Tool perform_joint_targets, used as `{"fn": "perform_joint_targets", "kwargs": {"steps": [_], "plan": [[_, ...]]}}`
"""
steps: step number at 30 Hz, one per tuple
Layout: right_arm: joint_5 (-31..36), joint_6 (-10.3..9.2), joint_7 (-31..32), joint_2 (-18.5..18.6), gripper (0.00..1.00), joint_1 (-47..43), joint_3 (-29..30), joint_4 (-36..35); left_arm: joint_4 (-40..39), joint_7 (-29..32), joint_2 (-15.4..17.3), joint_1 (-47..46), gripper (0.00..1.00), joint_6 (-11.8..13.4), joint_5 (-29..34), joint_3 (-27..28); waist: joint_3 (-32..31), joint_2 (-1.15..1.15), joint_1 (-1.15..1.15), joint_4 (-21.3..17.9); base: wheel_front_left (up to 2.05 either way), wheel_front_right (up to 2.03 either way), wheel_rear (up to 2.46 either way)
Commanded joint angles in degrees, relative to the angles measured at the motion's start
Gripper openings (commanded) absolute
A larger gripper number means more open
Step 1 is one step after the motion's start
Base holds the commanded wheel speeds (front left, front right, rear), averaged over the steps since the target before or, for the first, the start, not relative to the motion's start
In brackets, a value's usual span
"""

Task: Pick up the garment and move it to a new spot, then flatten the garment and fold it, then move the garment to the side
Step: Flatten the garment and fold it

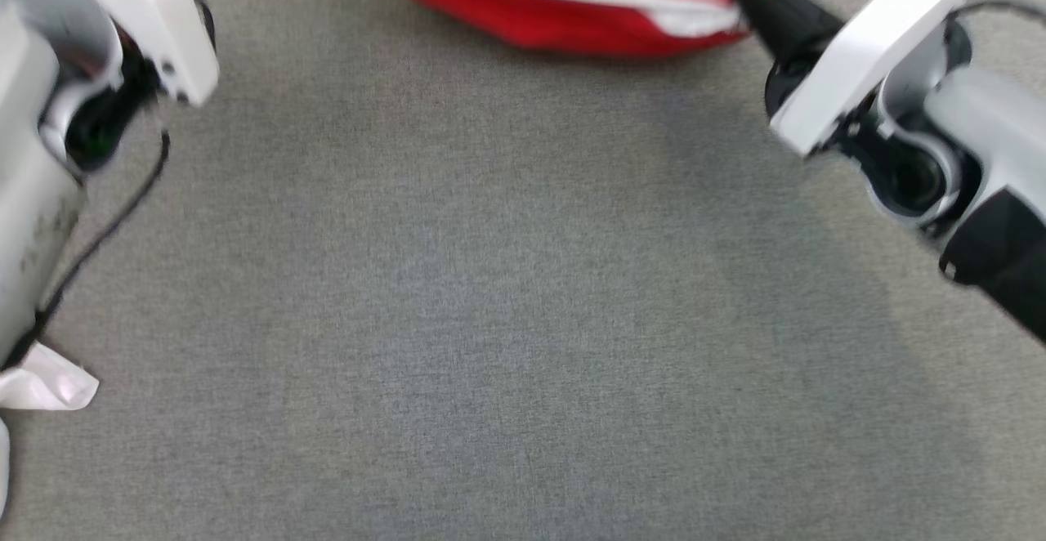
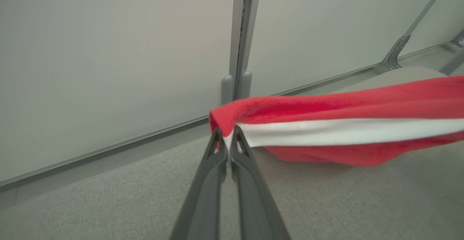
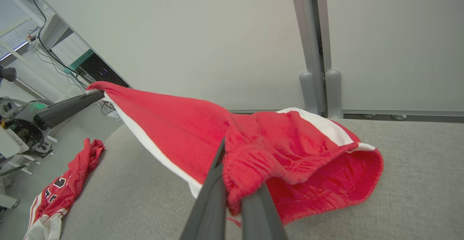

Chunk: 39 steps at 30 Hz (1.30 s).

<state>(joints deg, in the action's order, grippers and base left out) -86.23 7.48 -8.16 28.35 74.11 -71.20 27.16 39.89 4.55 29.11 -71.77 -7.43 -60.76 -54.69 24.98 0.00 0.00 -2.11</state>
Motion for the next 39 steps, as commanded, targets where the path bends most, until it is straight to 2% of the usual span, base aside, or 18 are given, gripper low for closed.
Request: {"fn": "perform_joint_targets", "kwargs": {"steps": [1, 8, 12, 15, 23, 24, 29, 33, 39], "plan": [[-0.42, 0.03, 1.04, 0.59, 0.00, -1.70, -0.45, -0.38, -1.34, 0.95, 1.39, 1.72, 0.00, -0.05, -1.12, -0.50, -3.37, 0.00, 0.00, -0.76, 0.00, 0.00, 0.00], [0.25, 0.03, 7.77, 2.24, 0.00, -12.01, -2.02, -4.88, -12.69, 9.98, 9.10, 14.95, 0.00, 0.12, -6.19, -5.45, -11.20, 0.00, 0.00, -1.20, 0.00, 0.00, 0.00], [0.97, 0.03, 10.79, 3.39, 0.00, -17.74, -2.25, -7.50, -21.08, 14.81, 14.17, 21.00, 0.00, 1.87, -9.46, -7.13, -15.43, 0.00, 0.00, -1.29, 0.00, 0.00, 0.00], [1.59, 0.02, 12.44, 4.84, 0.00, -21.75, -2.26, -9.49, -28.47, 17.86, 18.32, 25.04, 0.00, 3.84, -11.67, -8.21, -18.19, 0.00, 0.00, -1.49, 0.00, 0.00, 0.00], [0.39, 0.02, 14.03, 10.30, 0.00, -31.34, -2.27, -16.48, -50.13, 23.06, 29.69, 33.88, 0.00, 11.47, -16.14, -10.85, -21.07, 0.00, 0.00, -1.86, 0.00, 0.00, 0.00], [0.39, 0.02, 14.03, 10.30, 0.00, -31.34, -2.27, -16.48, -50.13, 23.06, 29.69, 33.88, 0.00, 11.47, -16.14, -10.85, -21.07, 0.00, 0.00, -1.86, 0.00, 0.00, 0.00], [-0.80, 0.02, 16.54, 14.31, 0.00, -35.88, -2.25, -20.44, -59.88, 23.89, 34.99, 37.24, 0.00, 15.48, -17.89, -11.67, -20.67, 0.00, 0.00, -2.27, 0.00, 0.00, 0.00], [-1.12, 0.02, 16.08, 15.81, 0.00, -37.05, -1.85, -23.57, -63.43, 22.44, 37.03, 38.16, 0.00, 17.18, -18.81, -10.75, -19.99, 0.00, 0.00, -2.84, 0.00, 0.00, 0.00], [-1.80, 0.02, 15.08, 14.72, 0.00, -35.94, -0.24, -24.69, -62.48, 23.78, 36.66, 35.08, 0.00, 16.51, -19.67, -9.12, -18.17, 0.00, 0.00, -4.13, 0.00, 0.00, 0.00]]}}
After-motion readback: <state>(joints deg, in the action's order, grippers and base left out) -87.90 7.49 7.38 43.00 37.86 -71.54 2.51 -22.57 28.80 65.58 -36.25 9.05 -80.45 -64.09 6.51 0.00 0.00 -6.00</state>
